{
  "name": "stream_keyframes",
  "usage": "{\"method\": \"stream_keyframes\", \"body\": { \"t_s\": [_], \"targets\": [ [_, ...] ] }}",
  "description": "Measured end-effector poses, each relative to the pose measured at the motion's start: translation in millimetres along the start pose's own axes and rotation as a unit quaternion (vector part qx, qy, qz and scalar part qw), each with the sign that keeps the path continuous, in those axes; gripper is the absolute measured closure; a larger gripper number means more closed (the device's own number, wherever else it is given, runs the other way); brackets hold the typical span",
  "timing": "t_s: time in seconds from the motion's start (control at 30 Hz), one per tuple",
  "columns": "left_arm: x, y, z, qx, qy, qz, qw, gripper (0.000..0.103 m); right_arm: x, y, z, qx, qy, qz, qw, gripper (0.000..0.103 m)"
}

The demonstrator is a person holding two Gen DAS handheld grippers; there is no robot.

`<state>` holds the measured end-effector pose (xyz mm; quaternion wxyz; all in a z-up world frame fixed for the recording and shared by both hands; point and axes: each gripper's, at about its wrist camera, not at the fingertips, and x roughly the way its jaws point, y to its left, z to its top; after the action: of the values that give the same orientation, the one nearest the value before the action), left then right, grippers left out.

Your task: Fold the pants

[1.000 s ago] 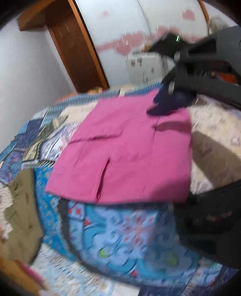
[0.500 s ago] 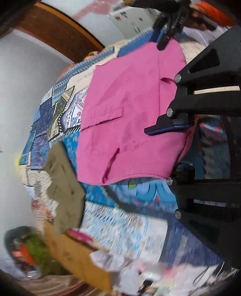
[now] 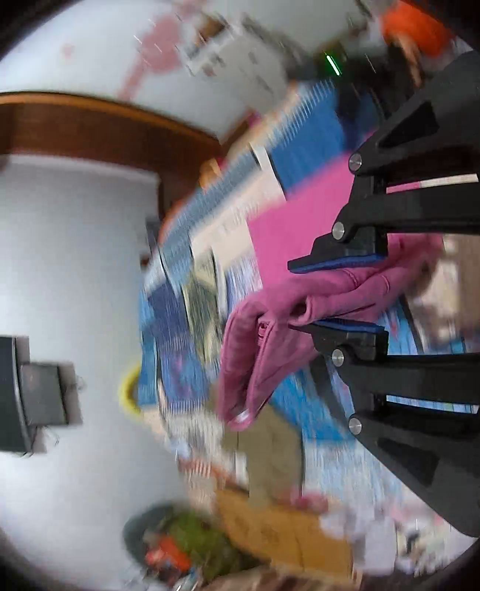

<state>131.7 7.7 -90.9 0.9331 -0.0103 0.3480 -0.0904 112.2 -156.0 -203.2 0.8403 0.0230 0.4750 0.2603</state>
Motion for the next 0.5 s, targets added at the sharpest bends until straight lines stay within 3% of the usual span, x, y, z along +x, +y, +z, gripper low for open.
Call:
{"method": "stream_keyframes", "body": {
  "t_s": [0.03,0.13,0.5],
  "targets": [
    [2,-4,7,-0.011,0.004,-0.034,0.9993,0.083,0,-1,0,0.004,0.0,0.002,1.0,0.036],
    [13,-18,18,-0.023,0.026,-0.092,0.9952,0.085,0,-2,-1,0.007,-0.001,0.005,1.0,0.036],
    [66,-87,-3,0.031,0.102,-0.141,0.9843,0.091,-15,-22,-5,0.04,-0.003,-0.021,0.999,0.036]
  ]
}}
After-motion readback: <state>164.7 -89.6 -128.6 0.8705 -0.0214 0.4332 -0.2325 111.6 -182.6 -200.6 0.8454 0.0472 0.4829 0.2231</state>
